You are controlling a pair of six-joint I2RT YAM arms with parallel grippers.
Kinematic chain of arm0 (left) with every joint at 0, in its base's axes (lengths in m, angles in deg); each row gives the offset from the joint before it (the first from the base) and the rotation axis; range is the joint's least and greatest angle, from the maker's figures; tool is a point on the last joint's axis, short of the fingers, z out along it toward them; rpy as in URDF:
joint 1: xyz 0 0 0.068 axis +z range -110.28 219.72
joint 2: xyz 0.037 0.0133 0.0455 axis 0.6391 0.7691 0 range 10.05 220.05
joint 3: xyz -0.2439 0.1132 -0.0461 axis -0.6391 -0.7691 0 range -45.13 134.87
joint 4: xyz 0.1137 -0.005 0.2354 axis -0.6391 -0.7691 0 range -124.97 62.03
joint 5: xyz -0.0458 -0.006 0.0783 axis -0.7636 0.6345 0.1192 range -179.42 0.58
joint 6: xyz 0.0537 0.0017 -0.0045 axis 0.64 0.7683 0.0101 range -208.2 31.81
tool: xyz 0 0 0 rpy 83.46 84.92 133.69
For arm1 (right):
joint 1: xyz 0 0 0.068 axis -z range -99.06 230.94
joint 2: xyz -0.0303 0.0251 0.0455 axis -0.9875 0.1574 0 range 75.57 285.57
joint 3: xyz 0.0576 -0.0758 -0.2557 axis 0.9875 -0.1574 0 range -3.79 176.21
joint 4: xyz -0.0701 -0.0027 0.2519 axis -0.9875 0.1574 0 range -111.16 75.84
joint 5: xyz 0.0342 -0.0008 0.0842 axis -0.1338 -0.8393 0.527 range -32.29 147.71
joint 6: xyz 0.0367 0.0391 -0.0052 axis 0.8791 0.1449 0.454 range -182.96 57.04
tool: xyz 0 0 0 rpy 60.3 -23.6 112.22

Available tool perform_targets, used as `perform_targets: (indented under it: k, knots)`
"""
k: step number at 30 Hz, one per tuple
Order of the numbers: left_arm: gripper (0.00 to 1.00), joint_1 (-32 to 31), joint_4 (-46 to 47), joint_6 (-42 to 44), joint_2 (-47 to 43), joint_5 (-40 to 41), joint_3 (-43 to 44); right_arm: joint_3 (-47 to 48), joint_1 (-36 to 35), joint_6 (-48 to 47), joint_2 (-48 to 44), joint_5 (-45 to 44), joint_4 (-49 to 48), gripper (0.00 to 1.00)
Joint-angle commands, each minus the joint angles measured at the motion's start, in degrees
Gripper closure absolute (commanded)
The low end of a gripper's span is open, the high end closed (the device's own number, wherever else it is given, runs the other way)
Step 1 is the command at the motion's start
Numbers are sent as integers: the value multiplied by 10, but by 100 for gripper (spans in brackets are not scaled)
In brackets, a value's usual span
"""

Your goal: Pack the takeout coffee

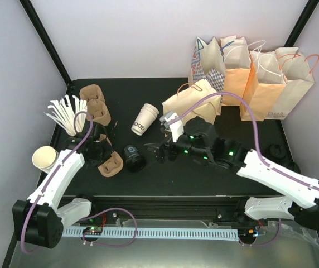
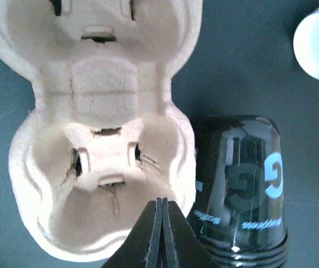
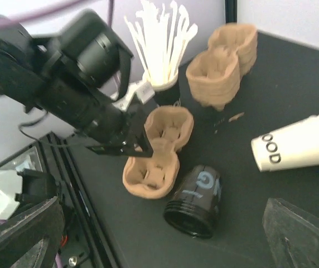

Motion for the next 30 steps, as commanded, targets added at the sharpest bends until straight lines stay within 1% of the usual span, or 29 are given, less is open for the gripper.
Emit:
perform_targets:
  k: [1, 6, 7, 10, 15, 17, 18, 21, 23, 28, 30]
  knots:
    - [98, 0, -37, 31, -27, -46, 22, -19, -4, 37, 44, 32, -36, 0]
    - [98, 1, -36, 72, -40, -60, 22, 12, -4, 67, 115, 47, -26, 0]
    - [95, 2, -34, 79, -39, -61, 21, 20, -4, 70, 128, 51, -23, 0]
    - [77, 2, -34, 97, -31, -67, 22, 42, -4, 77, 159, 67, -9, 0]
    - [40, 2, -19, 169, -31, -100, 0, 44, -4, 102, 180, 76, 3, 0]
    - [31, 2, -11, 203, -29, -106, -14, 34, -4, 110, 180, 69, 6, 0]
    - [28, 1, -4, 216, -29, -111, -20, 29, -4, 111, 179, 67, 7, 0]
    - [23, -4, 24, 257, -27, -124, -29, 15, -3, 112, 176, 58, 10, 0]
    - [21, -12, 43, 275, -24, -112, -27, 4, -4, 115, 178, 53, 15, 0]
    - [22, -30, 57, 290, 8, -87, -12, -14, -2, 145, 213, 27, 59, 0]
    - [22, -36, 61, 292, 31, -75, -12, -24, 3, 159, 221, 24, 62, 0]
